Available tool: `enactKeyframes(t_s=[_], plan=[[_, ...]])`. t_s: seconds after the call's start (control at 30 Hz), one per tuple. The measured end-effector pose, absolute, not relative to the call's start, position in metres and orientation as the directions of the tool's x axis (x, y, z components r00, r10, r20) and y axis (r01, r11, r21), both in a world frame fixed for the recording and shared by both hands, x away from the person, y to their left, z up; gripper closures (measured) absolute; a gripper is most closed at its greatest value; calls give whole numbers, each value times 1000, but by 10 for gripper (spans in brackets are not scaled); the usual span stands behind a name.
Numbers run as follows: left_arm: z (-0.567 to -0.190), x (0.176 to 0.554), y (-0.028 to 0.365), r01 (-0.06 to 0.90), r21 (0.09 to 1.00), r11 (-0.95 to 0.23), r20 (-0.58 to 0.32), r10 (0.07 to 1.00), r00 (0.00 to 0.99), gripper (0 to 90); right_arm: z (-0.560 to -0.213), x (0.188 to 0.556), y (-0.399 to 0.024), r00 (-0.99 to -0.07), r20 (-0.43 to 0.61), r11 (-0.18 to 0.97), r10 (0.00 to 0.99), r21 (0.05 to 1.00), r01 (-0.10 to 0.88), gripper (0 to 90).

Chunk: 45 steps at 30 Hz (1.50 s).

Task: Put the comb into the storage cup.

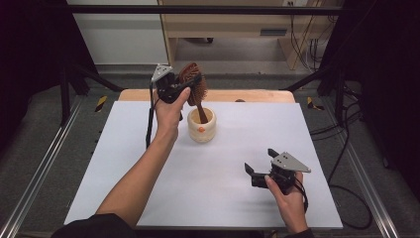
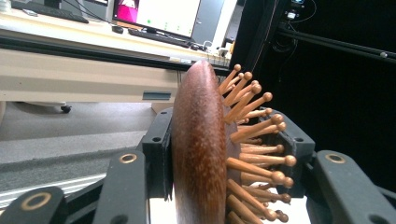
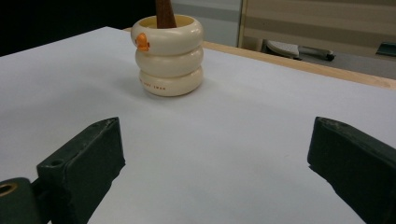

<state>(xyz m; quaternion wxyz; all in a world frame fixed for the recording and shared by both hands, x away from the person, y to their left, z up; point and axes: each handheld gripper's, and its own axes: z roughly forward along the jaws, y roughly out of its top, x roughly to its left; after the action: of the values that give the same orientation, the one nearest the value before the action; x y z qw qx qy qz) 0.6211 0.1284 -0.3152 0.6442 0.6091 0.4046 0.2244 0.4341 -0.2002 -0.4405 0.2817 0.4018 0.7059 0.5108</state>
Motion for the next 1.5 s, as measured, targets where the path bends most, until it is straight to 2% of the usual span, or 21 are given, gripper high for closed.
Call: enactKeyframes(t_s=[1.5], plan=[[-337, 622, 121, 246, 957, 152, -269, 778, 568, 491, -441, 434, -200, -523, 21, 153, 852, 946, 286, 39]])
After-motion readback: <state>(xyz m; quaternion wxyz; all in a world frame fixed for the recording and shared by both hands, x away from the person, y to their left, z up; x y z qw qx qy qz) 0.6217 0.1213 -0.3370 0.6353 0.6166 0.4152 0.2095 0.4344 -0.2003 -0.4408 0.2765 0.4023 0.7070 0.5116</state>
